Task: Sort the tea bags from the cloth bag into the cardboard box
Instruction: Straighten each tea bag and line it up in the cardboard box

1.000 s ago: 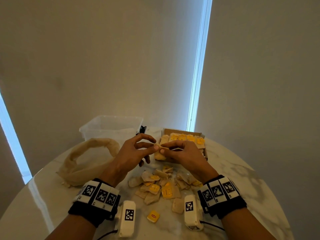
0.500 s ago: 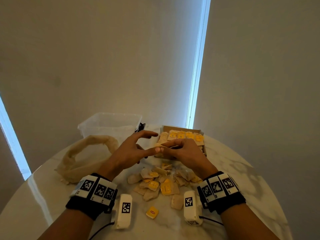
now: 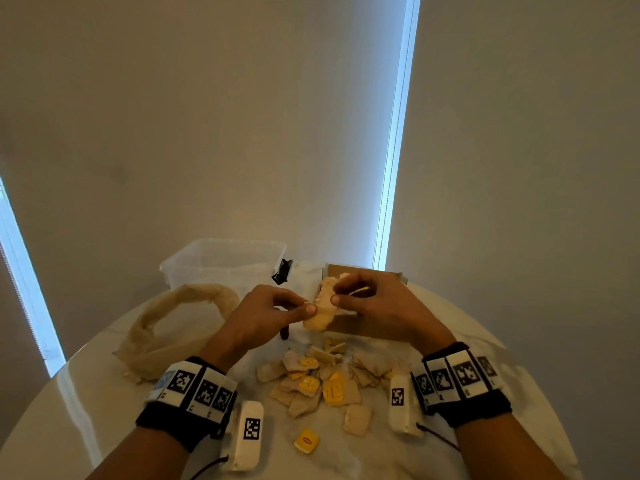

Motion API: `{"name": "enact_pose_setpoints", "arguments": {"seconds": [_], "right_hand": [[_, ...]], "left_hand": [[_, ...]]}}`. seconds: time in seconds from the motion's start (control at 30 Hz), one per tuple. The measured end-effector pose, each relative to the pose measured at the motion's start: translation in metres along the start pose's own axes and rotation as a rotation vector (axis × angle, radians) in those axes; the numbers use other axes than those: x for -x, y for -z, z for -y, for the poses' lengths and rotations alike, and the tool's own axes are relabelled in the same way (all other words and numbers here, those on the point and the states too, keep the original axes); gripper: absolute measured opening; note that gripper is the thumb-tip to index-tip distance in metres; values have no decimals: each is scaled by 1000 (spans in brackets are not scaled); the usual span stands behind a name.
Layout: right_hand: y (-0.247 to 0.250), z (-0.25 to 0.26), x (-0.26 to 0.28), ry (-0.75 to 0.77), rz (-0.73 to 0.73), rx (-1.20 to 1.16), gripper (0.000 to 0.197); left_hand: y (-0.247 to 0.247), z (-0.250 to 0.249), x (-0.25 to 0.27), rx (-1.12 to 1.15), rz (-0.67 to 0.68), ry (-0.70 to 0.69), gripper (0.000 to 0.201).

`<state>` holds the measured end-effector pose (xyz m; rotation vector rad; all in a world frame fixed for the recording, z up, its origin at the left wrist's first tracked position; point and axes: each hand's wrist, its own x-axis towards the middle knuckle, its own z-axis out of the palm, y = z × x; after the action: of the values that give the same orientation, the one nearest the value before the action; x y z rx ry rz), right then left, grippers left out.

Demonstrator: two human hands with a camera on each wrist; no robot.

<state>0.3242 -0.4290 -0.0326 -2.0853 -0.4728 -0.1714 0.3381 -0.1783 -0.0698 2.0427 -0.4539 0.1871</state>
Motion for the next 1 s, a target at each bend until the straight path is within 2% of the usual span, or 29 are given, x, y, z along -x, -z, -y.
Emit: {"name": "enact_pose_setpoints", "arguments": {"seconds": [0.13, 0.23, 0.4, 0.6, 0.77, 1.0], "right_hand": [[-2, 33, -19, 29, 301, 258, 18], [-17, 44, -40, 58, 420, 515, 15], [-14, 50, -68, -22, 443, 570, 14], [12, 26, -96, -79, 314, 633, 20], [-6, -4, -108, -78, 378, 672, 24], [-28, -10, -126, -107, 522, 760, 22]], "left_hand": [[4, -1, 0, 6, 11, 23, 28], [7, -6, -2, -62, 29, 1, 27], [9, -4, -1, 4, -10, 52, 28], [9, 2, 11, 232, 31, 206, 44], [12, 5, 17, 282, 45, 214, 39], [10, 8, 18, 253, 65, 198, 39]]}}
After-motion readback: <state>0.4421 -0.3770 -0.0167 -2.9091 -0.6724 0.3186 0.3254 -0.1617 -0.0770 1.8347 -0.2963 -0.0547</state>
